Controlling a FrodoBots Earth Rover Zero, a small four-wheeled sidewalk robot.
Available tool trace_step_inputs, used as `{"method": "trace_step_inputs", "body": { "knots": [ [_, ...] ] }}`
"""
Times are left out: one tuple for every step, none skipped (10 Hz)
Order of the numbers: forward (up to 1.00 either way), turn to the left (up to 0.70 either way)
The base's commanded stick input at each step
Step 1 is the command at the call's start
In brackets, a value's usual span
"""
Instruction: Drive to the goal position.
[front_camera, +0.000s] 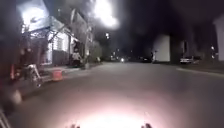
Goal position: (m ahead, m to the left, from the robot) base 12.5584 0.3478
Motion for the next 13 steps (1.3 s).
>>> {"method": "trace_step_inputs", "body": {
  "knots": [
    [0.85,0.00],
    [0.85,0.00],
    [0.85,0.00],
    [0.85,0.00],
    [0.85,0.00],
    [0.85,0.00],
    [0.85,0.00],
    [0.85,0.00],
    [0.85,0.00],
    [0.85,0.00],
    [0.85,0.00],
    [0.85,0.00],
    [0.35,-0.14]
  ]
}}
